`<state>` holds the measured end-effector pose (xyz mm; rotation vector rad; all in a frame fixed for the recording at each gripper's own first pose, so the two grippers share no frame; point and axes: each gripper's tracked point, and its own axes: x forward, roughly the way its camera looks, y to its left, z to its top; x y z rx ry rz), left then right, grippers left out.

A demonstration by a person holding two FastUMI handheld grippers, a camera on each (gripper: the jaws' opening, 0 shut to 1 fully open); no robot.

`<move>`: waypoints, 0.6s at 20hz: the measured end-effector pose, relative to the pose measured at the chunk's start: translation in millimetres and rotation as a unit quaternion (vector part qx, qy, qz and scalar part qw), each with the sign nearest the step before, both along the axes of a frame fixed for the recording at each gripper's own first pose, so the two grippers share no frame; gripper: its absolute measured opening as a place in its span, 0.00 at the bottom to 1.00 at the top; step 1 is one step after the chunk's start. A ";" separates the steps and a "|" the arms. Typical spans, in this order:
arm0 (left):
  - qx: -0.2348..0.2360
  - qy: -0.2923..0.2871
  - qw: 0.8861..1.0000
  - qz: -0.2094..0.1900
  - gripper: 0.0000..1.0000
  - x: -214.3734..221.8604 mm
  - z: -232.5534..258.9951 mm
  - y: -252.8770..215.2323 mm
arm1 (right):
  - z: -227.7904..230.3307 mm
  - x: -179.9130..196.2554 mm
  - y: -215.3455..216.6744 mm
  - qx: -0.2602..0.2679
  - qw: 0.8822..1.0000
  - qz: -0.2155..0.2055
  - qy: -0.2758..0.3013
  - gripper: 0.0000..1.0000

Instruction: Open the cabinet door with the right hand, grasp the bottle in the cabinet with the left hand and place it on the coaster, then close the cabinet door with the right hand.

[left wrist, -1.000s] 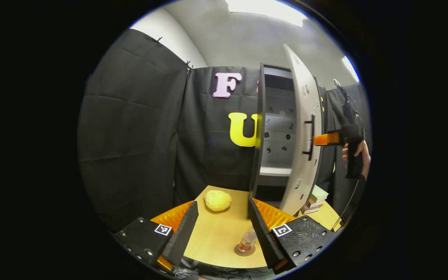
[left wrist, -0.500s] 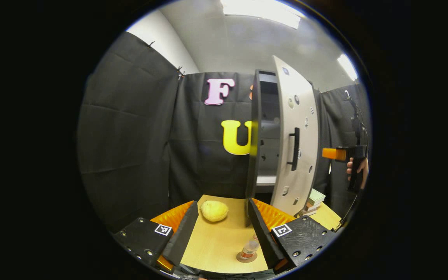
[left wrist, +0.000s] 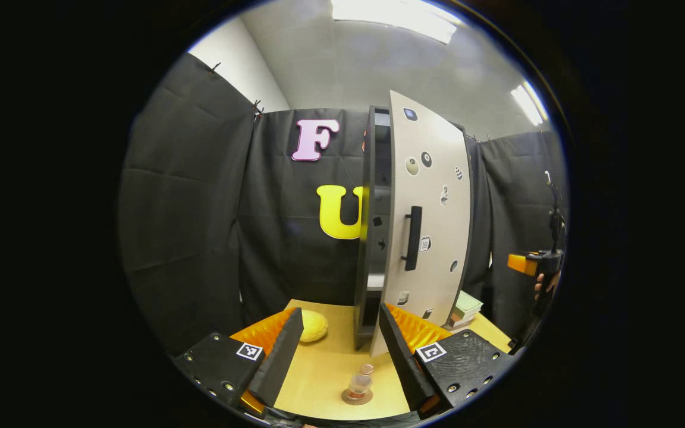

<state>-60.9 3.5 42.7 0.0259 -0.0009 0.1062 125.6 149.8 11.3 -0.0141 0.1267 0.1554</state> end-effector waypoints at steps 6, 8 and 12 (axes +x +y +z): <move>0.001 0.007 1.000 0.010 0.75 4.0 9.8 -6.8 | -4.0 -3.0 -20.2 0.001 1.000 -0.008 0.002 0.89; 0.004 0.005 1.000 0.013 0.75 2.2 15.6 -6.4 | -7.9 -2.4 -19.9 0.005 1.000 -0.008 0.008 0.87; 0.019 0.008 1.000 0.021 0.75 1.7 15.7 -1.8 | -8.3 1.8 -12.3 0.009 1.000 0.000 0.014 0.89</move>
